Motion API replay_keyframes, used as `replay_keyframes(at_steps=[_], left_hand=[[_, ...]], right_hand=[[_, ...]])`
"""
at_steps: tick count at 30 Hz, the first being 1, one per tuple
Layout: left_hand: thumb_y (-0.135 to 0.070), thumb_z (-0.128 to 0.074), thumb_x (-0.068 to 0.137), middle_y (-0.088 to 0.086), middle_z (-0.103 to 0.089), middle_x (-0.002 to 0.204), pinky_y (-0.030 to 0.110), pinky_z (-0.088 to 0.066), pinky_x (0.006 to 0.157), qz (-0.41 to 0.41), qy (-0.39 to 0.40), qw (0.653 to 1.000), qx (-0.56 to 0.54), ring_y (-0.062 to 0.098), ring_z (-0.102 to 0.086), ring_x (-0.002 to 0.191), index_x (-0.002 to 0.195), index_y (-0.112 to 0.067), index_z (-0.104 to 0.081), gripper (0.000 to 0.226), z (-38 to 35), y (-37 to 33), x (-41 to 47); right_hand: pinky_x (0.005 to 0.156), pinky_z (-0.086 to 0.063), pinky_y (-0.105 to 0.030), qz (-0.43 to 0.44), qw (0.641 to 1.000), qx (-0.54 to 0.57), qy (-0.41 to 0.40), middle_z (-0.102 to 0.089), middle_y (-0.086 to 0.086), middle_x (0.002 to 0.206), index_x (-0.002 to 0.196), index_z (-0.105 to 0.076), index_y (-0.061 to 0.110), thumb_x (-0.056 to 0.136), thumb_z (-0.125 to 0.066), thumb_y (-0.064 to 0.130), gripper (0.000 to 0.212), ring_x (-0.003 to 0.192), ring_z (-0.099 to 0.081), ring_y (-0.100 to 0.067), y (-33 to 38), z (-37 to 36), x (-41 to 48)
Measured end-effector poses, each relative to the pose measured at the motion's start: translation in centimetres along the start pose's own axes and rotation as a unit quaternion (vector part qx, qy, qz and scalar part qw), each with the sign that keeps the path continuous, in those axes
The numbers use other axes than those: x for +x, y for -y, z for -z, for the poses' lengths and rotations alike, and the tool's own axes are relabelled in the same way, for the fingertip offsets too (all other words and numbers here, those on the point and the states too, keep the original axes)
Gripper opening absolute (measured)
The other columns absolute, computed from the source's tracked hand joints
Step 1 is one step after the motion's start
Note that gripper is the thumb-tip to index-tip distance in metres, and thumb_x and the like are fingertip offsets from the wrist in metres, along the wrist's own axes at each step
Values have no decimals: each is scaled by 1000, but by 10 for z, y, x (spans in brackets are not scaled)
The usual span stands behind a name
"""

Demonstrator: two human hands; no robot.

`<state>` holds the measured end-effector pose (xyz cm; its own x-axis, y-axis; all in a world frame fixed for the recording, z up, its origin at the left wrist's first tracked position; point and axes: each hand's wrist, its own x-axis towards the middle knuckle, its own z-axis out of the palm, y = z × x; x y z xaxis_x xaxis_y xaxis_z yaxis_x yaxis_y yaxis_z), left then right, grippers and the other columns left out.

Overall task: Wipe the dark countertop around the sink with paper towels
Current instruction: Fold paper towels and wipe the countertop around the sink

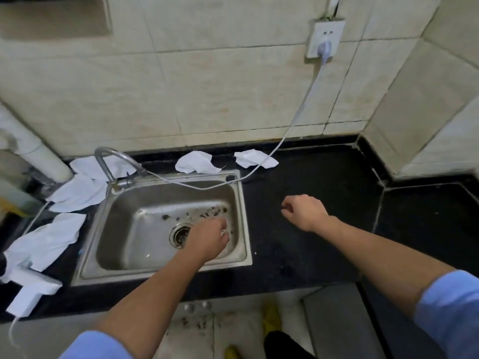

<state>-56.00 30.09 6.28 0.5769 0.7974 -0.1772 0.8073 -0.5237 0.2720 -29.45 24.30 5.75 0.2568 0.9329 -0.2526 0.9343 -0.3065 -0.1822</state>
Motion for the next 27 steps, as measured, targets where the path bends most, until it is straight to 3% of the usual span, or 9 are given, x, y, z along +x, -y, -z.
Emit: replay_keyframes(at_steps=[8, 13, 20, 25, 27], left_hand=[[-34, -48, 93, 3, -66, 112, 33, -49, 80, 96, 26, 994, -33, 23, -60, 102, 120, -21, -59, 32, 0, 32, 76], [-33, -49, 94, 3, -66, 109, 33, -49, 81, 153, 35, 987, -45, 23, -60, 99, 119, -19, -59, 30, -3, 42, 112], [-35, -50, 94, 1, -64, 111, 28, -48, 79, 193, 56, 977, -73, 17, -61, 94, 117, -20, -60, 29, -24, 52, 119], [-37, -51, 94, 0, -65, 109, 32, -52, 81, 209, 80, 972, -71, 16, -62, 91, 115, -21, -60, 28, -31, 60, 123], [-36, -51, 93, 0, -66, 110, 34, -53, 83, 204, 81, 973, -72, 16, -62, 93, 115, -21, -60, 28, -32, 60, 125]], right_hand=[[79, -49, -36, 74, 997, 14, 8, -66, -9, 108, 111, -63, 14, 92, -53, 29, 26, 99, -60, -29, 23, 10, 183], [89, -45, -41, 88, 996, 22, 12, -51, -20, 127, 130, -51, 7, 92, -52, 19, 40, 111, -52, -37, 31, 4, 285], [98, -44, -44, 7, 992, -7, 124, -35, -22, 143, 146, -31, 11, 87, -62, 23, 67, 125, -45, -39, 28, -35, 347], [102, -41, -40, -22, 987, 35, 153, -52, -18, 135, 130, -53, 3, 94, -56, 25, 43, 122, -51, -33, 26, -48, 354], [91, -47, -37, 3, 988, 95, 125, -61, -20, 120, 116, -61, 0, 92, -56, 26, 35, 109, -58, -36, 26, -40, 350]])
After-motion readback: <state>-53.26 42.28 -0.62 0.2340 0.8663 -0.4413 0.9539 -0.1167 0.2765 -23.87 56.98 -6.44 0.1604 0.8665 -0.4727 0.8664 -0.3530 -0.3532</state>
